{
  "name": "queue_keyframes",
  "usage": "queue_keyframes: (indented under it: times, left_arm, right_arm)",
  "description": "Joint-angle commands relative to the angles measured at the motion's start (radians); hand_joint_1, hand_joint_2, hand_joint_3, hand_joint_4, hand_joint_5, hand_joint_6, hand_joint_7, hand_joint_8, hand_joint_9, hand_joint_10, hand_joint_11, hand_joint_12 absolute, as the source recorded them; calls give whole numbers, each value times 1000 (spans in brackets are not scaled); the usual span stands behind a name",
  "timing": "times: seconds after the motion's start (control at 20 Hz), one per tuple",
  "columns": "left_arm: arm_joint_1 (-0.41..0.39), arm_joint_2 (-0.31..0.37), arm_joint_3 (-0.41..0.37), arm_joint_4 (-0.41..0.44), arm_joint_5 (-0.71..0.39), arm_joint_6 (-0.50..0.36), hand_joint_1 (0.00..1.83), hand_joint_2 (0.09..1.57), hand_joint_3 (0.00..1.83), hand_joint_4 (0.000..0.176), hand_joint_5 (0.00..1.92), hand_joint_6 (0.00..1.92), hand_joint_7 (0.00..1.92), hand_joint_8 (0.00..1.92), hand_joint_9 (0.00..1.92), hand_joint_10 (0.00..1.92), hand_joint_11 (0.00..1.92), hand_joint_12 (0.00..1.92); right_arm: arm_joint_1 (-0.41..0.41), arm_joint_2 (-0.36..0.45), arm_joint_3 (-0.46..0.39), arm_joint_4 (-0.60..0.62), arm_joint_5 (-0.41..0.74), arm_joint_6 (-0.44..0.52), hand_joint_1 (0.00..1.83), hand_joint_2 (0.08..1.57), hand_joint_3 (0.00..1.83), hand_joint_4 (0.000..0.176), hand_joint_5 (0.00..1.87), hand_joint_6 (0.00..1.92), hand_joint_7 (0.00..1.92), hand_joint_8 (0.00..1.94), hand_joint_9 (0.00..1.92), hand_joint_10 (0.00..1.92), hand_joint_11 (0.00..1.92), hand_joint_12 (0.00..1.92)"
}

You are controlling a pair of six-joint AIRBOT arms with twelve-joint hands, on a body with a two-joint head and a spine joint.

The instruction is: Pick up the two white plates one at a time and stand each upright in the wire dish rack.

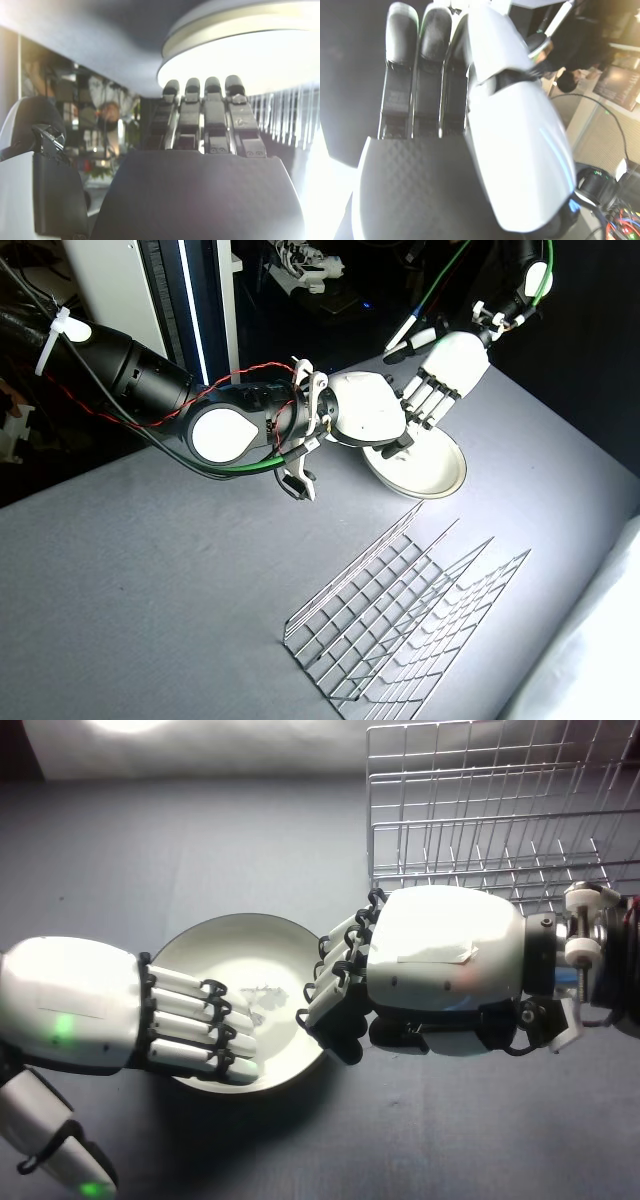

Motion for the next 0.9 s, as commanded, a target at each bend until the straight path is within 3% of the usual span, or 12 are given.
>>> queue_keyframes:
  times: [0.0, 0.2, 0.45, 0.5, 0.55, 0.6, 0.65, 0.7, 0.8, 0.85]
  left_arm:
    - [3, -2, 5, -71, -56, 2, 0, 1043, 1, 0, 20, 3, 18, 2, 19, 3, 27, 86]
    - [5, -2, 33, -70, -61, 11, 0, 1048, 3, 0, 16, 1, 28, 4, 18, 2, 21, 97]
    - [14, -15, 120, -70, -65, 23, 0, 1043, 0, 0, 0, 0, 5, 2, 4, 1, 16, 86]
    - [17, -18, 133, -70, -66, 24, 0, 1044, 0, 0, 8, 3, 16, 6, 12, 5, 27, 93]
    - [22, -24, 158, -70, -71, 24, 0, 1043, 0, 0, 8, 3, 18, 6, 14, 5, 26, 95]
    - [24, -27, 169, -70, -74, 24, 0, 1052, 3, 0, 7, 2, 17, 5, 19, 7, 31, 99]
    - [30, -34, 186, -70, -78, 24, 0, 1053, 4, 0, 3, 0, 12, 3, 15, 5, 29, 100]
    - [35, -39, 198, -70, -79, 25, 0, 1053, 3, 0, 0, 0, 8, 1, 10, 2, 23, 101]
    - [49, -42, 204, -70, -79, 33, 0, 1050, 2, 0, 0, 0, 0, 0, 0, 0, 4, 97]
    - [55, -44, 204, -69, -79, 38, 0, 1048, 1, 0, 3, 1, 4, 2, 1, 1, 1, 98]
  right_arm:
    - [18, 8, -5, 38, 107, 3, 1362, 1164, 0, 0, 830, 1188, 873, 1154, 825, 1330, 660, 1484]
    - [55, 28, -5, 39, 111, 5, 1363, 1156, 0, 0, 848, 1177, 880, 1120, 844, 1305, 679, 1451]
    - [92, 80, -17, 39, 117, -10, 1358, 1168, 2, 0, 837, 1218, 897, 1147, 753, 1346, 526, 1476]
    - [96, 89, -18, 38, 121, -17, 1203, 1211, 8, 0, 755, 1352, 823, 1234, 632, 1052, 372, 1423]
    - [101, 100, -19, 35, 132, -26, 1115, 1244, 2, 0, 717, 1373, 708, 735, 584, 815, 256, 1369]
    - [106, 108, -19, 17, 139, -27, 1143, 1178, 0, 0, 465, 735, 619, 420, 473, 635, 50, 1308]
    - [111, 118, -19, -18, 152, -39, 1110, 1145, 0, 0, 383, 352, 499, 177, 342, 439, 9, 1057]
    - [115, 129, -19, -54, 172, -41, 1108, 1088, 0, 0, 330, 141, 351, 46, 214, 240, 1, 646]
    - [119, 147, -20, -106, 193, -41, 1087, 1005, 0, 0, 179, 21, 83, 11, 27, 35, 0, 79]
    - [119, 157, -22, -117, 197, -41, 1033, 986, 0, 0, 35, 3, 16, 1, 5, 6, 0, 15]
